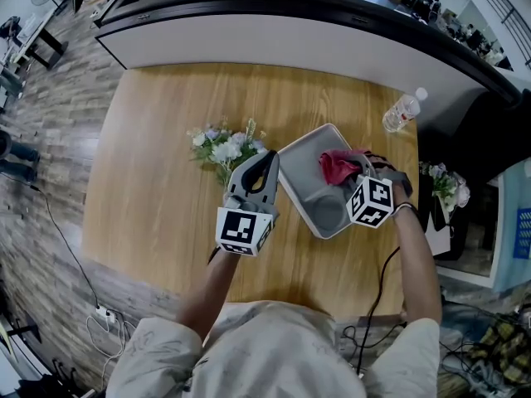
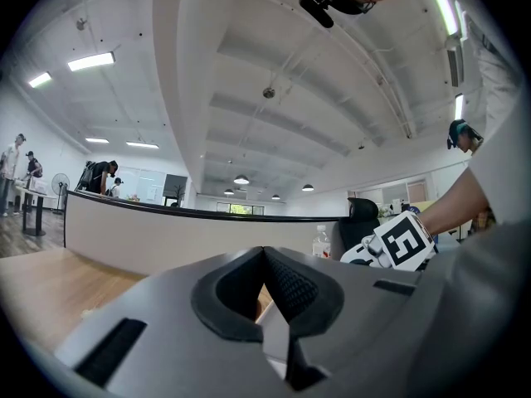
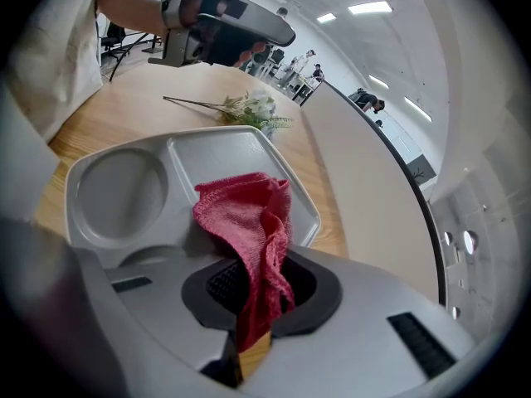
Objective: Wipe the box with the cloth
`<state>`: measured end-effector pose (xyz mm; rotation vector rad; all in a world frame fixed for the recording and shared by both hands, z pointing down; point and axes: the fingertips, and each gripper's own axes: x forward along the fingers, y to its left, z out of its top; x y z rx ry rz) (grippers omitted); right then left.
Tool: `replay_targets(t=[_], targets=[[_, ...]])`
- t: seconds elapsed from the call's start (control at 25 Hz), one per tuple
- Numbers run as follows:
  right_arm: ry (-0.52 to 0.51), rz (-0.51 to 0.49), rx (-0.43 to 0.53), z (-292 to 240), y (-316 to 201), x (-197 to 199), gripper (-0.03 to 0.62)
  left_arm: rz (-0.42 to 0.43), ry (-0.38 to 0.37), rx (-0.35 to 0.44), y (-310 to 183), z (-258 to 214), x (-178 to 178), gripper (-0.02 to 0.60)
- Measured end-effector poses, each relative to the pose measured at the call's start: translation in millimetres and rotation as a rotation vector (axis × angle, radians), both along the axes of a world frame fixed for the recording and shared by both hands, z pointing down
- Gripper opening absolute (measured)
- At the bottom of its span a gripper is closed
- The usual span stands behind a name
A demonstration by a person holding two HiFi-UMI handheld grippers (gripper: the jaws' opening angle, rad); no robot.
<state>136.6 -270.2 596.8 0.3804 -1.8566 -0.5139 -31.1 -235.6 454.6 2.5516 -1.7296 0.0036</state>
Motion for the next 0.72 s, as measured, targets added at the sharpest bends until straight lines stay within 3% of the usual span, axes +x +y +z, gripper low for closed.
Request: replay_targets(t=[0.72], targets=[[0.093,-0.018,0.028,2.2,41.9,31.4,0.051,0.021,0.012,0.007,1.5,-1.2,7.1,0.009]])
